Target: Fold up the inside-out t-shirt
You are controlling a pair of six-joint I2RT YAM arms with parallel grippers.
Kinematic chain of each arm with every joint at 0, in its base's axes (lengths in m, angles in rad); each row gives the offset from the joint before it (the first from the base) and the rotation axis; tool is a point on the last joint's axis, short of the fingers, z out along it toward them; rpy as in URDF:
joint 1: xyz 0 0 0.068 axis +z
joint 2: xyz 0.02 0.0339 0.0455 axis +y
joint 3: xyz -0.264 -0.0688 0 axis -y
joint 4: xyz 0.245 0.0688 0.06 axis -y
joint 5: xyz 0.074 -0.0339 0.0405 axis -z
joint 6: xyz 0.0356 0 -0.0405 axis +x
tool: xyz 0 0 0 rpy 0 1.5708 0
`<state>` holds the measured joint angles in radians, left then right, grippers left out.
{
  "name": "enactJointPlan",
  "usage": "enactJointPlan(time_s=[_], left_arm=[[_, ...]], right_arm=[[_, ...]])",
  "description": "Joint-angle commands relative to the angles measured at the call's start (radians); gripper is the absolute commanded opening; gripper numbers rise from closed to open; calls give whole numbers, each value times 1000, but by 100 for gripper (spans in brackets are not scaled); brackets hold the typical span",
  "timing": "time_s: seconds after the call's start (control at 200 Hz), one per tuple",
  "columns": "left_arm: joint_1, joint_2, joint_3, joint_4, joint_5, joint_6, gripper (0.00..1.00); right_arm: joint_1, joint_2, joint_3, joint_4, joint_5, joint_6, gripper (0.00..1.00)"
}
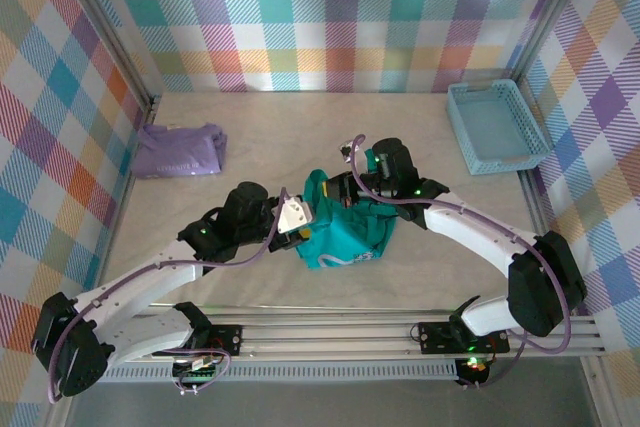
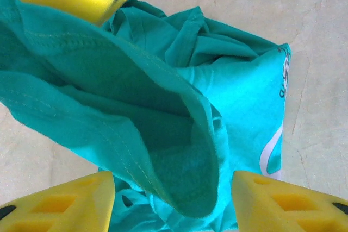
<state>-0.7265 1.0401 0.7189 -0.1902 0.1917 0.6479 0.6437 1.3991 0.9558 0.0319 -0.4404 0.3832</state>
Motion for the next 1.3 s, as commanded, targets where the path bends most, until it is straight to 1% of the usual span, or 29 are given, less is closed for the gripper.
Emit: enactJointPlan(time_s=[0.0,0.075,0.16,0.265,0.365,0.49,0.5,0.545,0.67,0.775,0.945,1.035,1.145,1.16,1.235,1.265,1.295], left_arm=[[-10,15,20,71,29,-7,55],[-9,18,20,74,25,-16,50],[-9,17,20,58,3,-17,42],[-9,2,25,16,-43,-25,27],[-7,-22,25,-30,-112,-58,17],[5,-81,23,-79,-178,-100,10],[7,-87,25,-108,-181,-103,10],[13,-113,28,-148,-191,-111,7],[20,-170,46,-226,-231,-115,4],[20,-179,73,-278,-251,-117,3],[20,-146,98,-310,-216,-129,3],[21,-119,130,-362,-224,-126,0],[21,-98,177,-441,-218,-116,0],[21,-97,182,-444,-214,-114,0],[21,-99,196,-457,-182,-119,0],[22,-102,202,-460,-166,-120,0],[25,-105,208,-464,-152,-123,0]], right_arm=[[4,-18,15,0,-26,-8,0],[4,-21,14,-1,-26,-6,0],[4,-28,9,-4,-17,-8,0],[3,-45,12,-34,3,-33,0],[-5,-74,20,-105,38,-95,0],[-19,-139,6,-213,104,-213,0],[-19,-145,5,-220,109,-226,0],[-19,-173,-3,-252,133,-274,0],[-19,-241,-34,-298,154,-369,0],[-19,-285,-72,-276,112,-418,0],[-18,-302,-101,-236,-11,-450,0],[-17,-312,-103,-247,-6,-472,0],[-16,-328,-110,-257,17,-474,0],[-16,-329,-110,-255,12,-503,0],[-14,-325,-109,-242,-49,-507,0],[-13,-319,-106,-242,-77,-505,4],[-13,-309,-98,-246,-97,-500,10]])
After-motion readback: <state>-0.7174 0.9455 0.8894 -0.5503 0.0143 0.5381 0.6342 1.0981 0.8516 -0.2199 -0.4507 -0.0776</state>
